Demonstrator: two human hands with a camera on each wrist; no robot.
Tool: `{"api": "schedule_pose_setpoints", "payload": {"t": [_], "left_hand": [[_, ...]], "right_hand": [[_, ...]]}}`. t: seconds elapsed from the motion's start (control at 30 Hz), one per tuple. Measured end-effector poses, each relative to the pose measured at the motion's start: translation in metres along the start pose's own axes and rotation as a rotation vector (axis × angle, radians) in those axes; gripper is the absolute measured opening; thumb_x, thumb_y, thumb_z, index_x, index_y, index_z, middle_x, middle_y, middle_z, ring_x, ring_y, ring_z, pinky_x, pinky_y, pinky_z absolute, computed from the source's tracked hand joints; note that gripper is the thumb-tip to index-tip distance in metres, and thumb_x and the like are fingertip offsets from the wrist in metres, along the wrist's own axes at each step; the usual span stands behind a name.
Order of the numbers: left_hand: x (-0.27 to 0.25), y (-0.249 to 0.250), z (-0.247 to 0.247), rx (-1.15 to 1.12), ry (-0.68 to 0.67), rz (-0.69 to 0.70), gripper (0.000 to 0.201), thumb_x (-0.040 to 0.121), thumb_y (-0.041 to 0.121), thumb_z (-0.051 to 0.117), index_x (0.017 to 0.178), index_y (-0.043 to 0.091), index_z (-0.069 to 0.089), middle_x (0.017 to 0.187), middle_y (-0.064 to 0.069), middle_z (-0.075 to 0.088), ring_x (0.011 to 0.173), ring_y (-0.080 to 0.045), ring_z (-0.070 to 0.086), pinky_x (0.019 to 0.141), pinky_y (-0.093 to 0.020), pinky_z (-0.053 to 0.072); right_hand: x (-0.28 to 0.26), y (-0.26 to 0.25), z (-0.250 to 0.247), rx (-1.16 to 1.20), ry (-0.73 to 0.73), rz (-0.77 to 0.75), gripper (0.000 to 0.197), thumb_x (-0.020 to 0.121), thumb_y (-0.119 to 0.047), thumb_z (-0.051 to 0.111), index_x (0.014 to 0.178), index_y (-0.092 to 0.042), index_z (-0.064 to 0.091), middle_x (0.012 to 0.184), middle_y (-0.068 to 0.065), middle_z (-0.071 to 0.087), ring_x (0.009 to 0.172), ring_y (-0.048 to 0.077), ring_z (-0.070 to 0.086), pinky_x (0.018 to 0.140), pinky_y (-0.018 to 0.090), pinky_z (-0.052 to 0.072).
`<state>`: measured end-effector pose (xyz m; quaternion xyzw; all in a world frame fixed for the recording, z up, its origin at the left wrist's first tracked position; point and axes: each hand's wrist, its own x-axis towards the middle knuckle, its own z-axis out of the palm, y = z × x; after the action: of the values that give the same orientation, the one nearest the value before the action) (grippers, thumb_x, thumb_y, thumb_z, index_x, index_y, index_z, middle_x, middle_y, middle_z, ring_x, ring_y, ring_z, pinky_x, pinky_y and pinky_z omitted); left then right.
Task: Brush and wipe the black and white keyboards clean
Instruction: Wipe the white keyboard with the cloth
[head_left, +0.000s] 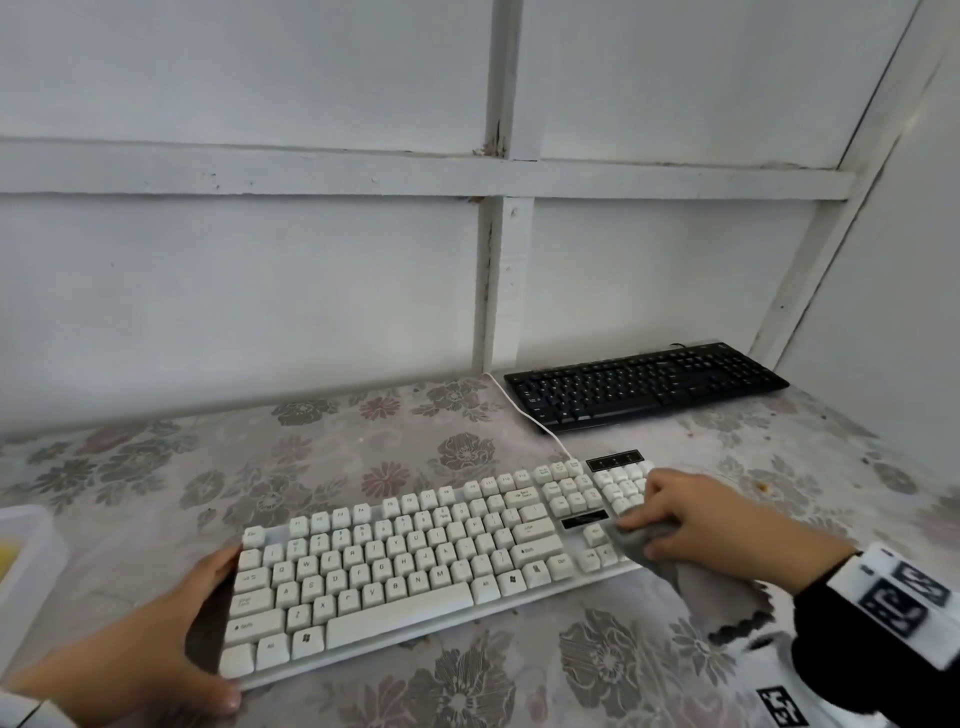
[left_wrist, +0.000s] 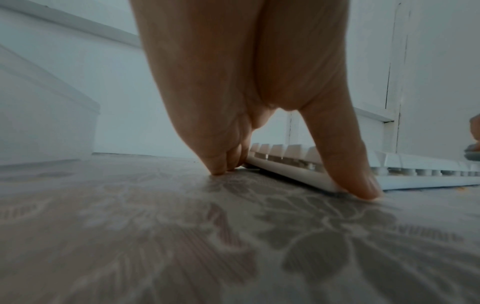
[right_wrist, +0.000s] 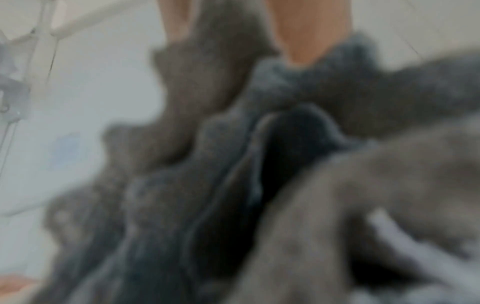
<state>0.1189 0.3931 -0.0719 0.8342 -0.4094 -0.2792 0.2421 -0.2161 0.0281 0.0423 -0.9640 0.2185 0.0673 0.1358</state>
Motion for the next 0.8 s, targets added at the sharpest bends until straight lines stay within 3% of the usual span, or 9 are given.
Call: {"api": "schedule_pose_setpoints", "payload": {"t": [0.1,0.17,0.23,0.3,0.4,0.57,0.67,0.73,0.8], "left_hand": [[0.002,0.002,-0.005,-0.093,-0.039,0.042,0.131,0.031,0.041,0.096,0.138,0.047,0.021,0.147,0.022,0.032,0.132,0.006,0.034,0.111,-0.032,0.034],[0.001,0.001,-0.002,-0.045,-0.01,0.019,0.133,0.028,0.051,0.093,0.137,0.054,0.017,0.147,0.023,0.031,0.133,0.001,0.035,0.11,-0.034,0.035],[-0.001,-0.002,0.002,-0.005,0.012,-0.008,0.13,0.027,0.061,0.089,0.133,0.061,0.014,0.146,0.022,0.031,0.133,-0.004,0.035,0.11,-0.036,0.036],[-0.003,-0.002,0.004,-0.007,0.001,-0.011,0.127,0.028,0.063,0.088,0.131,0.063,0.013,0.146,0.021,0.031,0.134,-0.004,0.035,0.11,-0.036,0.036],[-0.004,0.0,0.002,0.007,0.003,0.002,0.125,0.029,0.064,0.087,0.129,0.065,0.012,0.147,0.021,0.03,0.134,-0.004,0.034,0.11,-0.035,0.036],[-0.011,0.015,0.0,-0.024,0.013,-0.006,0.123,0.023,0.07,0.082,0.125,0.063,0.012,0.146,0.019,0.032,0.133,-0.005,0.036,0.11,-0.035,0.035],[-0.014,0.021,-0.001,-0.031,0.02,-0.001,0.123,0.022,0.071,0.081,0.124,0.064,0.012,0.146,0.019,0.031,0.134,-0.006,0.034,0.111,-0.036,0.034],[-0.014,0.022,-0.001,-0.037,0.017,0.0,0.123,0.022,0.07,0.082,0.124,0.064,0.013,0.146,0.019,0.031,0.134,-0.006,0.035,0.111,-0.036,0.034],[-0.013,0.02,-0.001,-0.031,0.022,0.007,0.122,0.024,0.068,0.084,0.124,0.065,0.014,0.146,0.021,0.031,0.134,-0.004,0.035,0.111,-0.036,0.034]], "right_hand": [[0.0,0.008,0.011,0.009,-0.013,0.057,0.032,0.083,-0.026,0.067,0.113,-0.039,0.067,0.085,-0.009,0.043,0.079,0.004,0.046,0.071,0.012,0.036],[-0.004,0.012,0.012,0.037,-0.012,0.061,0.031,0.081,-0.025,0.07,0.108,-0.041,0.068,0.083,-0.011,0.043,0.077,0.003,0.046,0.069,0.01,0.036],[-0.009,0.018,0.007,0.028,-0.016,0.062,0.036,0.08,-0.023,0.072,0.091,-0.057,0.064,0.08,-0.011,0.043,0.074,0.002,0.046,0.067,0.008,0.035],[-0.013,0.027,0.002,-0.019,-0.008,0.083,0.063,0.078,-0.022,0.073,0.06,-0.075,0.045,0.078,-0.01,0.044,0.072,0.002,0.046,0.067,0.007,0.035],[-0.013,0.035,-0.003,-0.067,-0.005,0.101,0.078,0.078,-0.022,0.073,0.044,-0.079,0.032,0.079,-0.012,0.046,0.071,-0.001,0.047,0.069,0.006,0.035],[-0.006,0.031,-0.012,-0.017,-0.013,0.127,0.058,0.075,-0.015,0.072,0.061,-0.067,0.051,0.077,-0.008,0.047,0.071,0.003,0.05,0.066,0.008,0.037],[-0.001,0.018,-0.011,0.057,-0.014,0.091,0.033,0.077,-0.02,0.073,0.097,-0.047,0.068,0.081,-0.01,0.048,0.074,0.001,0.05,0.069,0.008,0.037],[0.002,0.012,-0.001,0.072,-0.048,0.06,0.033,0.077,-0.022,0.073,0.106,-0.037,0.07,0.082,-0.01,0.046,0.074,0.001,0.049,0.069,0.007,0.036],[0.003,0.011,0.006,0.063,-0.061,0.04,0.033,0.078,-0.022,0.073,0.108,-0.037,0.069,0.081,-0.011,0.045,0.073,0.001,0.048,0.069,0.008,0.036]]}}
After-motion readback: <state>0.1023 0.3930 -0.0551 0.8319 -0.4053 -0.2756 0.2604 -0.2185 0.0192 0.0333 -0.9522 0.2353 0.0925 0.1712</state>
